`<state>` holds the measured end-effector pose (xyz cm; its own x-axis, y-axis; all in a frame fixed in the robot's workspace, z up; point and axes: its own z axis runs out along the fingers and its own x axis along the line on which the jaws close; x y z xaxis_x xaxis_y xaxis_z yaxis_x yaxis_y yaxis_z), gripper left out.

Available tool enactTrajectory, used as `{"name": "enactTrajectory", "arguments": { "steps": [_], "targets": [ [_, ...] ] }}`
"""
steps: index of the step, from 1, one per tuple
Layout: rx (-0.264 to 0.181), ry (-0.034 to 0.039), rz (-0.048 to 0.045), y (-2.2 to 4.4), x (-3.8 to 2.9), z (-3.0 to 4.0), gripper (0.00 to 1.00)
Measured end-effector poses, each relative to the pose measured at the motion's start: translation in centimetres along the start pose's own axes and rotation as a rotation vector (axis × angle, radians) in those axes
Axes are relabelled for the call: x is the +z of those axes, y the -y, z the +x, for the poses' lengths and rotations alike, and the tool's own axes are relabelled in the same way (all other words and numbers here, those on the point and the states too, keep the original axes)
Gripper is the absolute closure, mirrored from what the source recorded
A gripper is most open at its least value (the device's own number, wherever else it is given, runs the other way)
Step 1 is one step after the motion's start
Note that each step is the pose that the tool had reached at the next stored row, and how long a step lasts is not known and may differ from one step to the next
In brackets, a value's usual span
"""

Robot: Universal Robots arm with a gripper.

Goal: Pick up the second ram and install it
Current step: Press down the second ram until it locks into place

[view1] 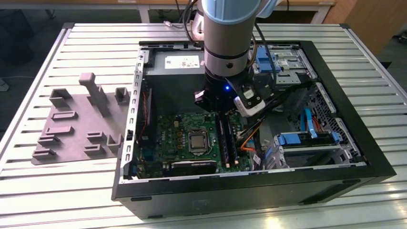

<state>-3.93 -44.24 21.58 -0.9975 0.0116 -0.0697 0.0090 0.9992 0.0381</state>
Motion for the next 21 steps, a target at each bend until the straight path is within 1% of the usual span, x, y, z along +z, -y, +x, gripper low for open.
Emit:
{"name": "enactTrajectory", "arguments": {
  "steps": [3,4,11,13,14,21],
  "targets": [
    [0.000,0.0007,-0.0019,-0.04,-0.44,-0.04,0.89],
    [0.000,0.0001,-0.0003,-0.04,-0.73,-0.05,0.89],
    [0.000,0.0000,0.0024,-0.11,-2.75,-0.19,0.89],
    [0.000,0.0001,0.0031,-0.14,-3.20,-0.23,0.89],
    [0.000,0.0000,0.0038,-0.14,-3.30,-0.23,0.89],
    [0.000,0.0000,0.0047,-0.09,-3.32,-0.22,0.89]
  ]
}}
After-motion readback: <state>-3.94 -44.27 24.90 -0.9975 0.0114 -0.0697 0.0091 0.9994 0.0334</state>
